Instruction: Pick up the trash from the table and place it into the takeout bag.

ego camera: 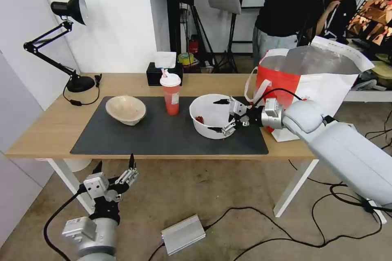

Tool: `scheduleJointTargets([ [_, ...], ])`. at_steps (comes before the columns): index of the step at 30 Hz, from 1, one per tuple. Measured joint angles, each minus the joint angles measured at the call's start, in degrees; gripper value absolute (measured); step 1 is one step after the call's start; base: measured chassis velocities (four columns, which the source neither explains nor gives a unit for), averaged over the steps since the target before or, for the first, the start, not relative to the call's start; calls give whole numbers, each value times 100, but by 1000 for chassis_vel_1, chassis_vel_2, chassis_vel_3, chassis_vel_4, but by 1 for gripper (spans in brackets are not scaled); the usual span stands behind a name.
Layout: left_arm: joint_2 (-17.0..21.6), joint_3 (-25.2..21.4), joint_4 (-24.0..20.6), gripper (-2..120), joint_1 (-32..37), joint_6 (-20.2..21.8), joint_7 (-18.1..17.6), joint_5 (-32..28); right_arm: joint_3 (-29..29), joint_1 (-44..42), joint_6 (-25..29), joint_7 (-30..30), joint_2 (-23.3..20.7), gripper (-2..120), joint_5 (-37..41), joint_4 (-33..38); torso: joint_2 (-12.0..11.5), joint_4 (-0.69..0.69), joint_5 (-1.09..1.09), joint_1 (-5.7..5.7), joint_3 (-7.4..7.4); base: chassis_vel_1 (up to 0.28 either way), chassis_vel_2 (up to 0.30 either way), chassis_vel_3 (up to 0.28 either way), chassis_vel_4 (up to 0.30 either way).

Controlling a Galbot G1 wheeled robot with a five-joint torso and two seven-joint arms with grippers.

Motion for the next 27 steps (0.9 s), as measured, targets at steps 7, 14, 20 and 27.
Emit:
scheduleJointTargets([
  [7,-15,23,8,100,4,-9,-9,14,-115,138,36,-105,91,100,-38,-216,0,0,0,0,0,0,0,0,0],
  [14,-13,12,6,100,22,-34,-19,28,-354,388,41,-308,134,100,-62,-343,0,0,0,0,0,0,0,0,0],
  [20,-14,11,0,100,34,-41,-23,28,-468,530,42,-535,152,100,-88,-435,0,0,0,0,0,0,0,0,0],
  [27,-23,22,-11,100,52,-54,-26,31,-625,612,89,-559,176,100,-87,-519,0,0,0,0,0,0,0,0,0],
])
